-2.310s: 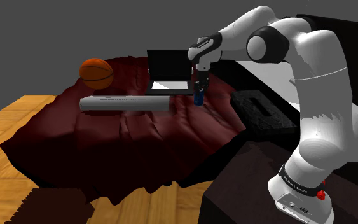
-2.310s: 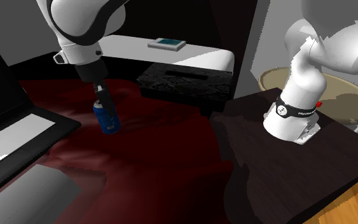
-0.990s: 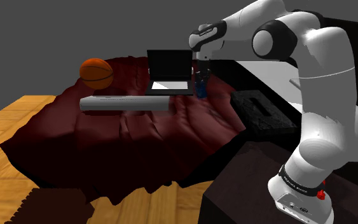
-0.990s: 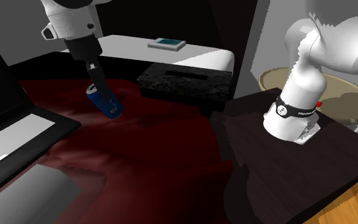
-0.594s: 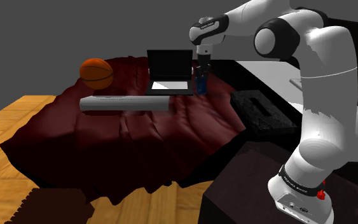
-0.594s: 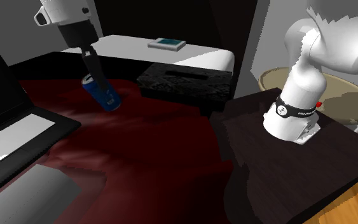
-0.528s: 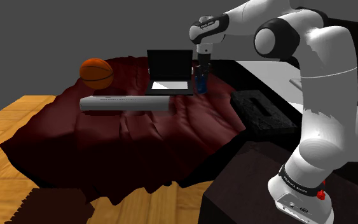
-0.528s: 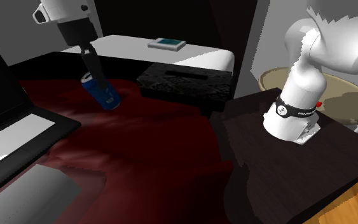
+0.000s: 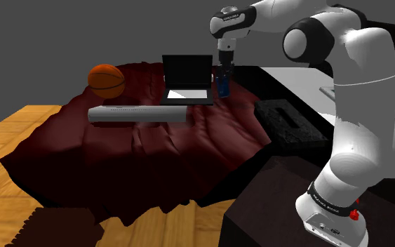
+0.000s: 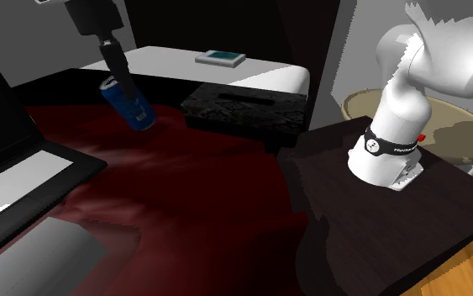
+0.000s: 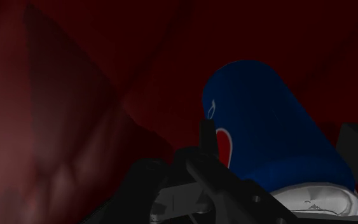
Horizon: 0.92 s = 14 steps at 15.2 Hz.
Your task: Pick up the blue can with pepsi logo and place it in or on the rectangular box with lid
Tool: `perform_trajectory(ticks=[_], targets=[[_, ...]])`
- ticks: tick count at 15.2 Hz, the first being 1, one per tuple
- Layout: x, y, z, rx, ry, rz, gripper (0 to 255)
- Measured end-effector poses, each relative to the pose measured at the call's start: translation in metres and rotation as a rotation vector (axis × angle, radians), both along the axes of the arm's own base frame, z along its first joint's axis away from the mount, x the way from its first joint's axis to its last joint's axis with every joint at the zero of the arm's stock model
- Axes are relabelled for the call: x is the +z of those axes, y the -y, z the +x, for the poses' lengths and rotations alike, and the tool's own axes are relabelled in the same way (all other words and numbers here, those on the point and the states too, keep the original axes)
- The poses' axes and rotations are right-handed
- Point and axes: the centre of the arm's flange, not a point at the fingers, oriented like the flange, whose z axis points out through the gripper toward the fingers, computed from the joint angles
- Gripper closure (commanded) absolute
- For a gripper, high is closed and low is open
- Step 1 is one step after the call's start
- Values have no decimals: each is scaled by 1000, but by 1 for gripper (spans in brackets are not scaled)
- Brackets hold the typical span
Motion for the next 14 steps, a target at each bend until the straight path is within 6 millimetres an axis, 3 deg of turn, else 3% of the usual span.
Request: perform_trajectory(ticks=[6, 14], targets=[[28, 1, -4, 0, 0, 0, 255], [37, 36, -97, -1, -1, 0, 255]])
